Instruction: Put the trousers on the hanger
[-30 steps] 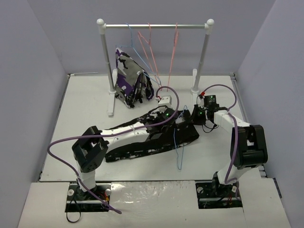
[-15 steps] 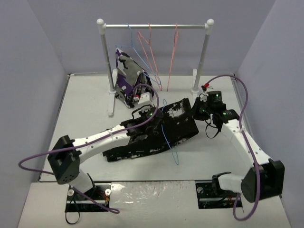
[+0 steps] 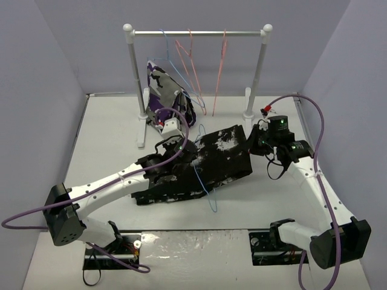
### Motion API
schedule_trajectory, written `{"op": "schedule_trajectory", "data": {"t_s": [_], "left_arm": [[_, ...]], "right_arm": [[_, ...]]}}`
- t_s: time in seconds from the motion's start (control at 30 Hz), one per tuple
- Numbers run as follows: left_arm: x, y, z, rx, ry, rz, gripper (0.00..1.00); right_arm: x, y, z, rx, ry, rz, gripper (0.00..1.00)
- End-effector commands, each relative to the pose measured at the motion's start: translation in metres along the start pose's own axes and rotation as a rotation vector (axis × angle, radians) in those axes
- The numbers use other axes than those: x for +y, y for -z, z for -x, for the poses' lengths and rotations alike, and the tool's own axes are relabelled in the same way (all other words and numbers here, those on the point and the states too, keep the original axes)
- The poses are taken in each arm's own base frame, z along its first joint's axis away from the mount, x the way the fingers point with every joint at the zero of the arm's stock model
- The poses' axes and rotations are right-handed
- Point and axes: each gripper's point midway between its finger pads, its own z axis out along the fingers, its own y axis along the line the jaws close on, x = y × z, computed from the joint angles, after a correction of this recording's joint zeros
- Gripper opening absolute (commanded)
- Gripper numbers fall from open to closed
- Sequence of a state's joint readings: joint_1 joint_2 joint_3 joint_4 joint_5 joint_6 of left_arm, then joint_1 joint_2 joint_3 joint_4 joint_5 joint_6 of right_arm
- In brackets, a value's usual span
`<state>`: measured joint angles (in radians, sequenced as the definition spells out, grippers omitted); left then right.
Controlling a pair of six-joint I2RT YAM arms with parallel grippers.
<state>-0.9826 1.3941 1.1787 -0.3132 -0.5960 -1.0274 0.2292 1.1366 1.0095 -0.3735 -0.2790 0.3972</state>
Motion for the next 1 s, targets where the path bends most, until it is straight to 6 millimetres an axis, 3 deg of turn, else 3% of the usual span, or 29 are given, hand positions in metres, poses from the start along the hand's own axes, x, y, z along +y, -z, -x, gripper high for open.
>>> {"op": "schedule_trajectory", "data": {"t_s": [0.0, 0.23, 0.77, 0.97], "left_arm": [[0.028, 0.016, 0.021, -0.068, -0.043, 0.082, 0.0], [0.037, 0.013, 0.009, -0.04, -0.065, 0.107, 0.0], [0.065, 0.036, 0.034, -0.098, -0.068, 0.204, 0.0], [0.077, 0.04, 0.033, -0.098, -0.03, 0.242, 0.0]], "right_arm": [[0.025, 0.034, 0.052, -0.142, 0.031, 0.053, 0.0], [0.043, 0.054, 0.071, -0.183, 0.036, 0.104, 0.0], [0.025, 0.067, 0.062, -0.191, 0.015, 0.032, 0.0], [0.025, 0.07, 0.062, -0.203, -0.007, 0.031, 0.0]]}}
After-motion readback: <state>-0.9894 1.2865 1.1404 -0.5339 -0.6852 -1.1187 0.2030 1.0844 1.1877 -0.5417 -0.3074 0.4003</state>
